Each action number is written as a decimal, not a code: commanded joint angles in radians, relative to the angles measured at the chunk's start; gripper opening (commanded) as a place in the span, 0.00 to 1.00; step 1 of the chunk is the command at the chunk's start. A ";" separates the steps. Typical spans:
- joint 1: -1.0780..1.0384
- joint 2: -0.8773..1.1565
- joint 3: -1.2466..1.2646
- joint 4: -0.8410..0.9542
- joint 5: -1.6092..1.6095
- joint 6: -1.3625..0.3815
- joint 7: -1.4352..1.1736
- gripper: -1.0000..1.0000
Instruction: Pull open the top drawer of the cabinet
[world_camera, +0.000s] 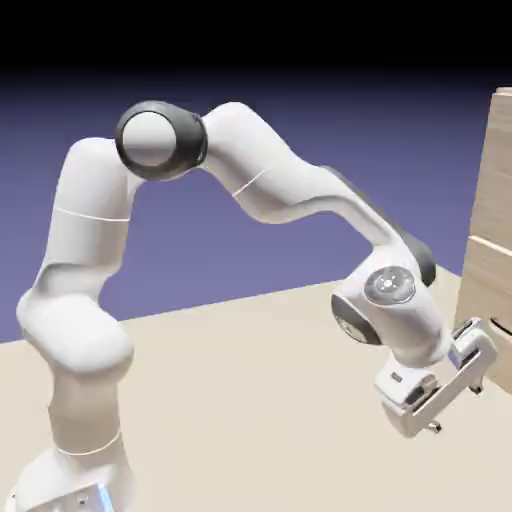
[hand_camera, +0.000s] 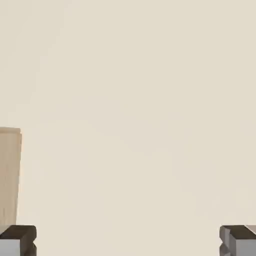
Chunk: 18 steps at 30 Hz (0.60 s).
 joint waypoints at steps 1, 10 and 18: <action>0.012 0.031 -0.027 0.021 0.044 -0.009 0.005 0.50; 0.123 0.311 -0.270 0.208 0.435 -0.094 0.051 0.50; 0.221 0.559 -0.486 0.375 0.783 -0.168 0.091 0.50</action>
